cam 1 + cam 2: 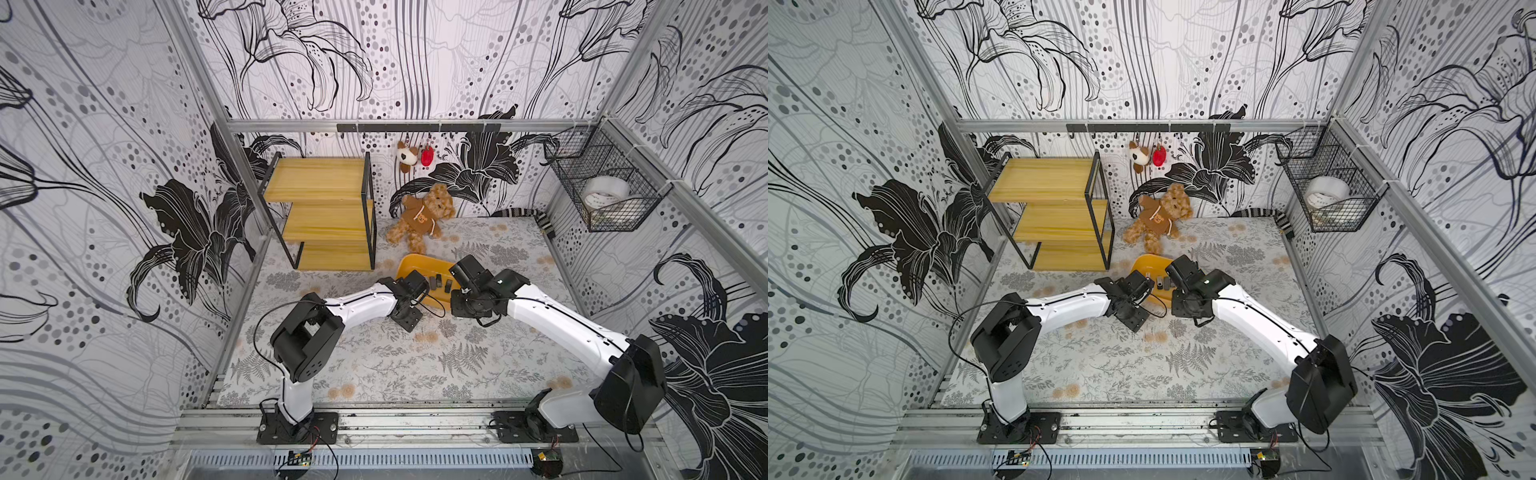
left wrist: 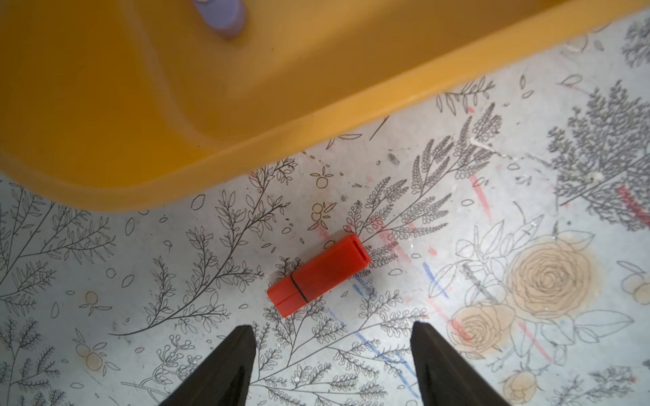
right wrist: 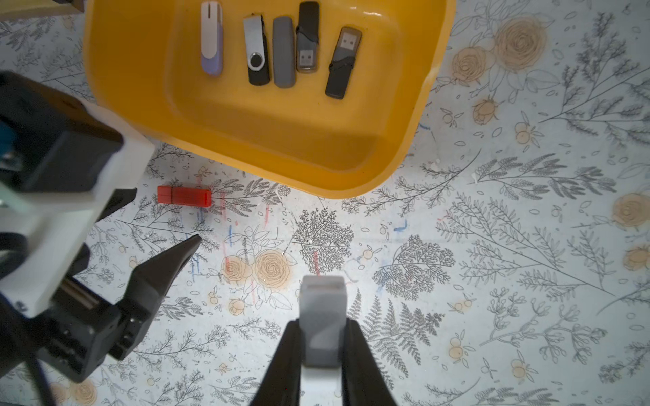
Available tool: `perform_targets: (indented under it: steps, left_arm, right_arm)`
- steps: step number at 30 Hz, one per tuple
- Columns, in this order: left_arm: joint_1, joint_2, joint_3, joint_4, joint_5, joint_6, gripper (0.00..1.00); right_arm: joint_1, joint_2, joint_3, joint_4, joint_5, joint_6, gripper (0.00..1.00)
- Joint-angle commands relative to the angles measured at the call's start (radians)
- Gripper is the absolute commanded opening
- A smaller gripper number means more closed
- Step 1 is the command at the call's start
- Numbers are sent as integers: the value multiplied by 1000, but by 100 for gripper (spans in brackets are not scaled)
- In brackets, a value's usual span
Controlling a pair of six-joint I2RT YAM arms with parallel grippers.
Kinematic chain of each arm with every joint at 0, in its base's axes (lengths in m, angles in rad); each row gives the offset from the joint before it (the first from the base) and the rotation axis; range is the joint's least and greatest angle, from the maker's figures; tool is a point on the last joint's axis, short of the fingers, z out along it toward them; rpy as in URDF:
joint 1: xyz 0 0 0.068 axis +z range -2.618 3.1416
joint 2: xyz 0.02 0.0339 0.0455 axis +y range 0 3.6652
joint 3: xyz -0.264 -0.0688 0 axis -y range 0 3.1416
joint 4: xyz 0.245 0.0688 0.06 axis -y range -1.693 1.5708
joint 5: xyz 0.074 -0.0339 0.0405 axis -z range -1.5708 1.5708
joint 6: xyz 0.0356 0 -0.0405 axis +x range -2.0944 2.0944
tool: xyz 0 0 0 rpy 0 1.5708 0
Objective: Put the usb flash drive into the storage box
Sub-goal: Pick up the USB flash from the center of the board.
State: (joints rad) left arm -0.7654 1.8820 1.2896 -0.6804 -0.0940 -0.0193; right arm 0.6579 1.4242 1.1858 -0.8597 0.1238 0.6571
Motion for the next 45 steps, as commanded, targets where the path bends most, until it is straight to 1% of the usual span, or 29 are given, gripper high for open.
perform_targets:
  steps: [1,9,14,21,27,31,35,38,41,45]
  left_arm:
    - [-3,5,5,26,-7,106,75]
    - [39,46,17,38,63,207,75]
    - [54,87,39,28,36,227,74]
    - [70,111,63,19,64,239,71]
    - [71,122,70,-5,97,234,64]
    - [70,116,63,-14,106,219,51]
    - [71,116,60,-19,115,207,42]
    - [70,118,60,-19,121,196,36]
    - [71,120,62,-19,123,185,33]
    - [71,129,66,-21,108,173,30]
  right_arm:
    - [-9,-21,-19,-35,5,-25,0]
    - [-18,-28,-21,-42,4,-32,0]
    - [-19,-30,-21,-44,4,-31,0]
    - [-22,-33,-32,-48,7,-29,0]
    - [-23,-41,-33,-50,14,-25,0]
    - [-27,-41,-33,-47,10,-24,0]
    - [-27,-37,-33,-41,7,-28,0]
    - [-27,-39,-34,-41,7,-29,0]
    - [-29,-41,-39,-39,7,-30,0]
    - [-28,-42,-49,-33,5,-30,0]
